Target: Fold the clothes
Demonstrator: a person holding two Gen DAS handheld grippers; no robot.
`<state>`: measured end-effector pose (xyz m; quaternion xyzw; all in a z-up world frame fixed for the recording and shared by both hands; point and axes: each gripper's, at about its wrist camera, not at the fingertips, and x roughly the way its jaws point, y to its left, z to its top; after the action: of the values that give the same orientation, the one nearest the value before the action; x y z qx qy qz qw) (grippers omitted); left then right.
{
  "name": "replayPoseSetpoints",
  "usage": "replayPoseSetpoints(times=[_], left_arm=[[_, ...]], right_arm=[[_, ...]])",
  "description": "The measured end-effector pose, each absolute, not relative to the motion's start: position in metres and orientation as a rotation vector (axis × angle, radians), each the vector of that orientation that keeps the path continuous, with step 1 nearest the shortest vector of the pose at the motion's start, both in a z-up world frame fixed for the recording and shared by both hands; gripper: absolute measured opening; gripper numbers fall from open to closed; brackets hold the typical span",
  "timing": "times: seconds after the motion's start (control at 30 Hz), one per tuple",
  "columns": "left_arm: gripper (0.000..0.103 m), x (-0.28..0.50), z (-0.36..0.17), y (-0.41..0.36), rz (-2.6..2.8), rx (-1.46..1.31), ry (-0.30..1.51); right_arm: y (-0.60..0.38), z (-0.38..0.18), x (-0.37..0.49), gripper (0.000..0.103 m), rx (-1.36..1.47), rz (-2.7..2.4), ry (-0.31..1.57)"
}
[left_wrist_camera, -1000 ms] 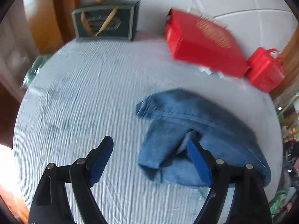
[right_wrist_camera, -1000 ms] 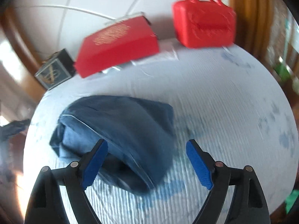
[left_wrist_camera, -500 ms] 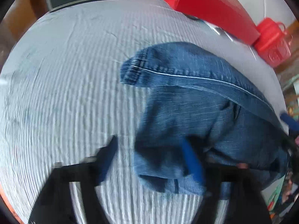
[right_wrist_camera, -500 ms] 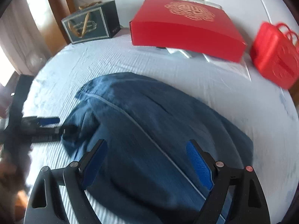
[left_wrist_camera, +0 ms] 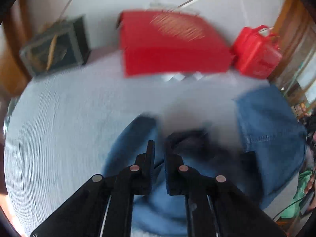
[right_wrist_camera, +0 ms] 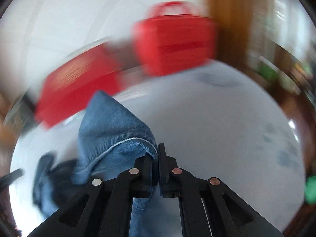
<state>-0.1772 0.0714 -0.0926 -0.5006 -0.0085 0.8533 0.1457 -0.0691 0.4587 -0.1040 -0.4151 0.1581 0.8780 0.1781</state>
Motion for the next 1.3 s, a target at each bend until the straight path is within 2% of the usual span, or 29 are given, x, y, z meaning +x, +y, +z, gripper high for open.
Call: replayPoseSetpoints(times=[0.1,0.17,0.2,0.23,0.27,0.3,0.33,0.57,0.73,0.87,0.9,0.93,0.97,1.0,1.03,1.1,1.13,1.17,1.2,1.3], left_arm=[[0.009,-0.188,-0.068,0.104,2.455,-1.416,-0.064],[0.013,-0.187,-0.069,0.108,2.44,-1.443,-0.111],[0.025,-0.184,-0.074,0.106,2.44,-1.471,-0.121],[0.046,-0.181,-0.078,0.104,2.441,-1.499,-0.129],[0.057,-0.176,-0.082,0.097,2.461,-1.519,-0.128],[0.073,-0.172,-0.086,0.089,2.482,-1.538,-0.126],[0.077,-0.165,-0.091,0.078,2.505,-1.552,-0.12],[0.077,-0.133,-0.124,-0.013,2.566,-1.69,-0.185],[0.077,-0.114,-0.13,-0.084,2.627,-1.73,-0.212],[0.077,-0.108,-0.142,-0.127,2.639,-1.762,-0.202],[0.077,-0.108,-0.146,-0.136,2.638,-1.773,-0.205],[0.077,-0.107,-0.151,-0.146,2.636,-1.785,-0.208],[0.077,-0.108,-0.154,-0.151,2.63,-1.795,-0.221],[0.077,-0.108,-0.158,-0.156,2.623,-1.806,-0.235],[0.077,-0.108,-0.162,-0.162,2.616,-1.816,-0.249],[0.077,-0.11,-0.167,-0.165,2.601,-1.831,-0.262],[0.077,-0.11,-0.17,-0.167,2.595,-1.837,-0.263],[0.077,-0.112,-0.171,-0.166,2.586,-1.841,-0.259],[0.077,-0.113,-0.172,-0.162,2.577,-1.839,-0.257],[0.077,-0.119,-0.173,-0.14,2.54,-1.816,-0.238]], right_arm=[[0.548,-0.122,-0.024,0.005,-1.199,2.284,0.508],[0.587,-0.147,0.003,0.015,-1.272,2.18,0.541],[0.593,-0.155,0.011,0.026,-1.299,2.162,0.547],[0.594,-0.161,0.019,0.035,-1.331,2.159,0.534],[0.593,-0.166,0.027,0.038,-1.362,2.159,0.521],[0.586,-0.167,0.03,0.04,-1.378,2.189,0.51],[0.578,-0.168,0.032,0.04,-1.394,2.223,0.499],[0.391,-0.148,-0.003,0.041,-1.586,2.734,0.33],[0.253,-0.153,-0.057,0.042,-1.778,2.968,0.442],[0.155,-0.163,-0.098,0.043,-1.872,3.031,0.32],[0.14,-0.169,-0.104,0.055,-1.883,3.036,0.279],[0.125,-0.175,-0.11,0.077,-1.894,3.041,0.232],[0.104,-0.184,-0.12,0.087,-1.898,3.042,0.13],[0.089,-0.189,-0.124,0.095,-1.875,3.055,0.047],[0.074,-0.195,-0.129,0.095,-1.849,3.065,-0.042],[0.046,-0.21,-0.138,0.095,-1.806,3.065,-0.276],[0.036,-0.221,-0.143,0.086,-1.836,3.043,-0.362],[0.026,-0.235,-0.148,0.065,-1.874,2.957,-0.483],[0.029,-0.238,-0.152,0.005,-1.881,2.913,-0.497],[0.087,-0.202,-0.156,0.006,-1.837,2.993,-0.078]])
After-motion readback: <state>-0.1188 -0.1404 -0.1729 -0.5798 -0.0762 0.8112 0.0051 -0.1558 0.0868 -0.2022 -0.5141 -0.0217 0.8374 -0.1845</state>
